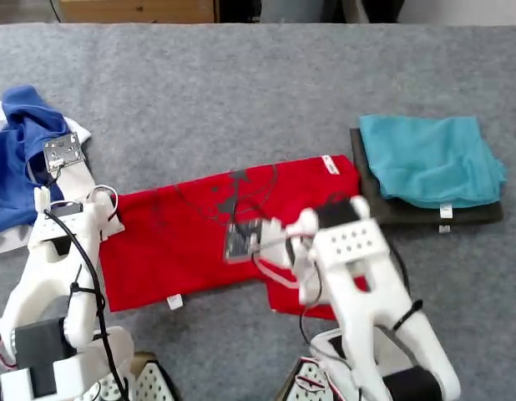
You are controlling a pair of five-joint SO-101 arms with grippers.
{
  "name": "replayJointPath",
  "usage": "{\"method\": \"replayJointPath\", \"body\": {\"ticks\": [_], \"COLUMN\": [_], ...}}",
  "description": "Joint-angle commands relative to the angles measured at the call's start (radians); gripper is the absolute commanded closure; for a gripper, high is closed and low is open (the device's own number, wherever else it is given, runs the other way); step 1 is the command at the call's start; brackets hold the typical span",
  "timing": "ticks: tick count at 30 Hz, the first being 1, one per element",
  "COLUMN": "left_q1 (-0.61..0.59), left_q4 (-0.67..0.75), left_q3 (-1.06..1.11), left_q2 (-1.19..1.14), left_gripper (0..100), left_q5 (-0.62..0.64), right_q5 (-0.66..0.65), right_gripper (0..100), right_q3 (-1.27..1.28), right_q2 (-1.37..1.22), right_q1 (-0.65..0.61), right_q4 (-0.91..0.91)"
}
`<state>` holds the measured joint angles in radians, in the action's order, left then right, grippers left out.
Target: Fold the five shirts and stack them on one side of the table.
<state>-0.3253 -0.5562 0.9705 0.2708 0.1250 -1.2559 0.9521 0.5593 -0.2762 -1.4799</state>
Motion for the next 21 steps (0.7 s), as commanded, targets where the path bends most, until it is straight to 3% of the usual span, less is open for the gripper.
{"method": "replayJointPath", "body": {"ticks": [1,9,15,21], "left_q1": [-0.013,-0.01,-0.013,-0.015], "left_q4": [0.017,0.018,0.015,0.015], "left_q3": [0.001,0.001,0.002,0.002], "left_q2": [0.034,0.032,0.032,0.032], "left_gripper": [97,97,97,97], "left_q5": [0.009,0.009,0.009,0.009], "right_q5": [-0.034,-0.028,-0.026,-0.026], "right_gripper": [79.6,79.6,80.4,89.5], "right_q3": [0.134,0.278,0.271,0.282], "right_q2": [0.033,-0.128,-0.142,-0.142], "right_q1": [-0.02,-0.051,-0.051,-0.049], "right_q4": [0.123,0.4,0.41,0.43]}}
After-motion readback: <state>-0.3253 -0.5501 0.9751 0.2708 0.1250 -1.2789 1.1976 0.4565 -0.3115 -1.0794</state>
